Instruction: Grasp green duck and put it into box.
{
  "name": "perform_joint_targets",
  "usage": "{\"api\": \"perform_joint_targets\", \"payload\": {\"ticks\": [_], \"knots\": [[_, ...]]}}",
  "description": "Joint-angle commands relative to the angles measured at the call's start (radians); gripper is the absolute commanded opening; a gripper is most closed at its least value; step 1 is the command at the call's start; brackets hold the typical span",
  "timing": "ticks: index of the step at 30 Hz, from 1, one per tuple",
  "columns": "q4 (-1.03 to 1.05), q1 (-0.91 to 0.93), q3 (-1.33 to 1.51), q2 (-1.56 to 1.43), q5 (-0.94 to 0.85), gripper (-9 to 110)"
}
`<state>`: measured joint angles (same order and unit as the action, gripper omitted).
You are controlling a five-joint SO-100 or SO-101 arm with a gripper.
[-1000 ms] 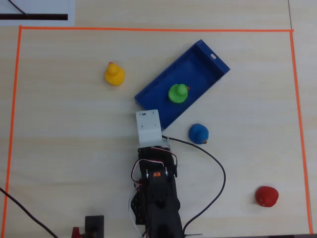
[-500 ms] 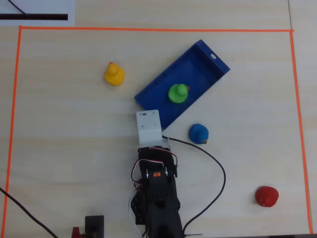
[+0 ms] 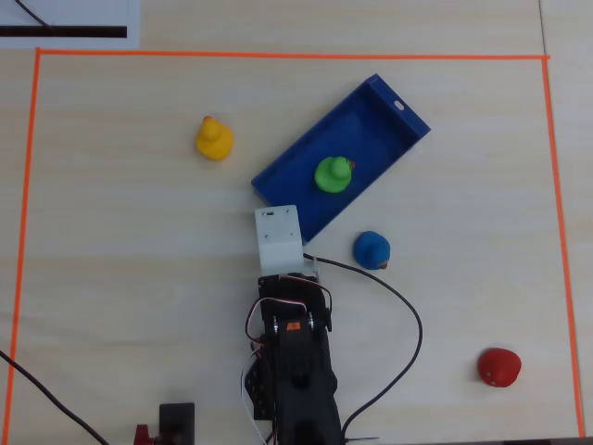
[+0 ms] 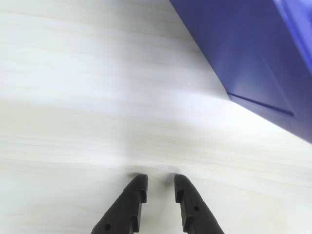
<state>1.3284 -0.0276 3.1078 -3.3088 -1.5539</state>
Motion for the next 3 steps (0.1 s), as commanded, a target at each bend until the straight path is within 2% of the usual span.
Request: {"api": "perform_joint_targets", "payload": {"ticks": [1,3], "knots": [[0.015,0.012,0.002,-0.003,-0.008,5],[0.015,0.012,0.002,-0.003,-0.008,5]]}}
